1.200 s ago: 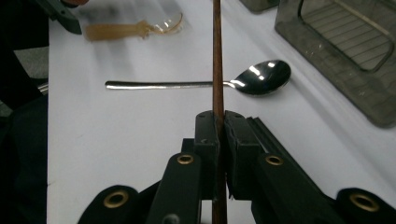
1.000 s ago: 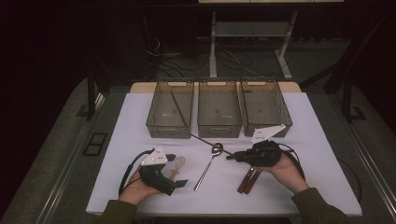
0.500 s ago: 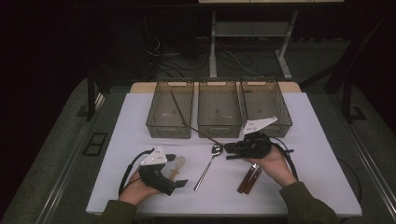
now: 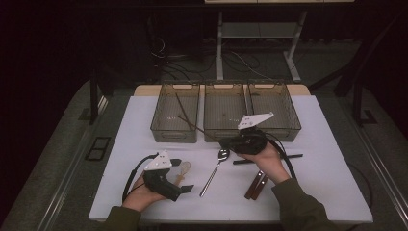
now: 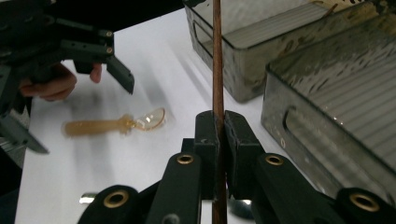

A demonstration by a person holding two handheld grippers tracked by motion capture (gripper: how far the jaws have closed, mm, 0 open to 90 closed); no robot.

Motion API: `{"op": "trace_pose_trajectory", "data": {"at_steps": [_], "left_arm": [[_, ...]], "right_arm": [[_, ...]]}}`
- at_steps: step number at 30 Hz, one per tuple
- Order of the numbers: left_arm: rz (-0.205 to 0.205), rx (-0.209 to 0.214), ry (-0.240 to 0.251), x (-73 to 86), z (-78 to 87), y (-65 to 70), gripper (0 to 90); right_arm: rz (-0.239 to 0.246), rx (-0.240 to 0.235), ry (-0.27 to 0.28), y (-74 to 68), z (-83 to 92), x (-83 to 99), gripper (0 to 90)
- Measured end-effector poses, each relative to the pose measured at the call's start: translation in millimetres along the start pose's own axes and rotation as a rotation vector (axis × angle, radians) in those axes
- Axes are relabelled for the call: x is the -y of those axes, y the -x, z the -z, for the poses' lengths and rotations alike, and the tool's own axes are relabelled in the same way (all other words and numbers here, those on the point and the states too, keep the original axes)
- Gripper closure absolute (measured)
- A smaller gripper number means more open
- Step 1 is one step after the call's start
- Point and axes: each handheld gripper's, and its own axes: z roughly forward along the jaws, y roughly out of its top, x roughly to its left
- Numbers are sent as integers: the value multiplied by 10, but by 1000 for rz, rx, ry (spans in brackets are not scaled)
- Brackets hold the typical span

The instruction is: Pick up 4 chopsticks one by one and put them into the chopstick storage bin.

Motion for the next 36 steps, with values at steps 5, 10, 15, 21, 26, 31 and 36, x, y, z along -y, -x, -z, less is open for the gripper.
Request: {"op": "trace_pose_trajectory", "data": {"at_steps": [5, 10, 15, 21, 26, 31, 36], "left_arm": [[2, 3, 6, 0, -1, 6, 0], [-3, 3, 6, 0, 0, 2, 0], [-4, 6, 2, -2, -3, 0, 0], [-5, 7, 0, -3, -2, 5, 0], [-4, 9, 0, -4, -1, 3, 0], [-6, 9, 7, -5, 2, 3, 0], [-12, 9, 4, -7, 8, -5, 0]], "right_arm": [[9, 19, -5, 27, -106, -144, 842], [3, 40, -6, 71, -191, -267, 842], [-9, 63, 5, 110, -268, -375, 842], [-37, 85, 22, 178, -346, -503, 842], [-45, 100, 30, 237, -405, -608, 842], [-70, 113, 44, 300, -475, -710, 842], [-106, 128, 67, 357, -570, -801, 842]]}}
